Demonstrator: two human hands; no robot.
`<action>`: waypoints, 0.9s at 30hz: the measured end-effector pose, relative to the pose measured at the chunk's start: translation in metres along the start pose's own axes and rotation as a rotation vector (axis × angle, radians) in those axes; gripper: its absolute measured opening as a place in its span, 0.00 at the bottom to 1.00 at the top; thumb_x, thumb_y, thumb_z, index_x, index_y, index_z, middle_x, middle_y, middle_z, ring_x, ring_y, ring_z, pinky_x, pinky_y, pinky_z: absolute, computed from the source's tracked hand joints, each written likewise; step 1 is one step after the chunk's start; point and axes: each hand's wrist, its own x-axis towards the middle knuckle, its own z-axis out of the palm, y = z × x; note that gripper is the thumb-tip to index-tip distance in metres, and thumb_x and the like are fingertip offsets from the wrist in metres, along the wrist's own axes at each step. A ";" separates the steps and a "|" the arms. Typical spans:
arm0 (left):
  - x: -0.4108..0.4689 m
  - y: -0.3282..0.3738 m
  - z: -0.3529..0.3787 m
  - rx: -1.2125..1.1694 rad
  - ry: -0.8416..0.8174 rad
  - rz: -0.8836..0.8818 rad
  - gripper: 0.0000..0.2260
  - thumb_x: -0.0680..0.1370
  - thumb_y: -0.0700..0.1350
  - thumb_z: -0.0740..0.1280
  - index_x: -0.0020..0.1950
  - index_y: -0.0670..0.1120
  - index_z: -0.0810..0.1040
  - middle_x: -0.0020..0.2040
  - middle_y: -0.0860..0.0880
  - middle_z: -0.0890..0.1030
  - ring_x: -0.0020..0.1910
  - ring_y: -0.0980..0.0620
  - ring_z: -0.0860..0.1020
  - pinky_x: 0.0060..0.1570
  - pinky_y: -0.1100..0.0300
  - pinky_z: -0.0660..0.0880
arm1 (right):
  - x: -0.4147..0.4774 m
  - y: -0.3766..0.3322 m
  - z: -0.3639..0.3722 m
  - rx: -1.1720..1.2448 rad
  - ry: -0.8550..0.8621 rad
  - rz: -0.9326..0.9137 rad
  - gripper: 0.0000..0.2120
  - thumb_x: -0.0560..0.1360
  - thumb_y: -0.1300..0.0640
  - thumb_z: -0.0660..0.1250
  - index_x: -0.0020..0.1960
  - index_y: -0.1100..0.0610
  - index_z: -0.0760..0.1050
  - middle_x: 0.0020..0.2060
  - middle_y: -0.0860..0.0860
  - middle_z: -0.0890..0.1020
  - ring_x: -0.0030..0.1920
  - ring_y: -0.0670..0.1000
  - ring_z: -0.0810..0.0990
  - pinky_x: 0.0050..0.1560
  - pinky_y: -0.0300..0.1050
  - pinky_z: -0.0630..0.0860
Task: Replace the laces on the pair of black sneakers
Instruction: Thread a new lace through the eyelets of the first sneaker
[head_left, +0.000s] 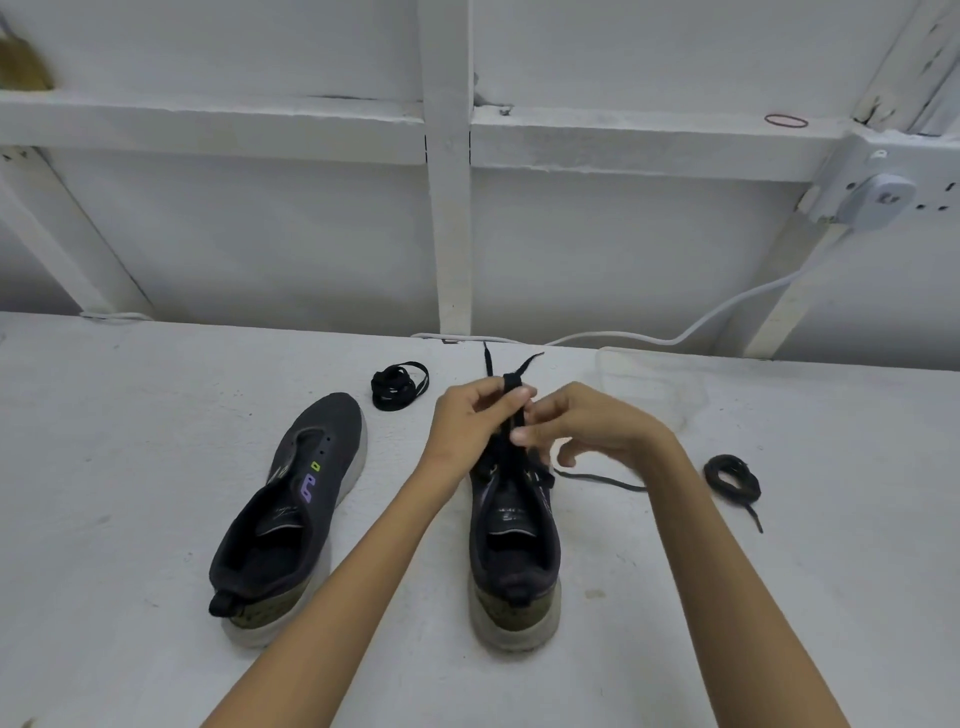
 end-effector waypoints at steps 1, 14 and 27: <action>-0.001 0.000 0.001 0.001 -0.001 0.013 0.06 0.77 0.44 0.71 0.48 0.43 0.85 0.42 0.48 0.86 0.46 0.52 0.83 0.54 0.58 0.77 | 0.000 0.004 0.005 0.105 0.057 -0.027 0.07 0.74 0.60 0.73 0.41 0.63 0.80 0.30 0.55 0.77 0.32 0.49 0.76 0.30 0.38 0.69; -0.034 -0.042 -0.004 0.223 -0.189 -0.061 0.19 0.68 0.55 0.77 0.55 0.57 0.76 0.52 0.57 0.81 0.54 0.60 0.78 0.55 0.62 0.74 | 0.001 0.010 0.028 0.322 0.271 -0.142 0.13 0.74 0.65 0.71 0.33 0.63 0.72 0.25 0.54 0.74 0.24 0.48 0.68 0.29 0.38 0.65; -0.037 -0.031 -0.008 0.223 -0.252 -0.145 0.27 0.63 0.61 0.76 0.59 0.56 0.77 0.56 0.56 0.81 0.58 0.58 0.78 0.56 0.65 0.74 | 0.003 -0.035 0.015 0.378 0.283 -0.279 0.04 0.76 0.67 0.67 0.42 0.65 0.77 0.32 0.55 0.72 0.25 0.46 0.70 0.33 0.39 0.66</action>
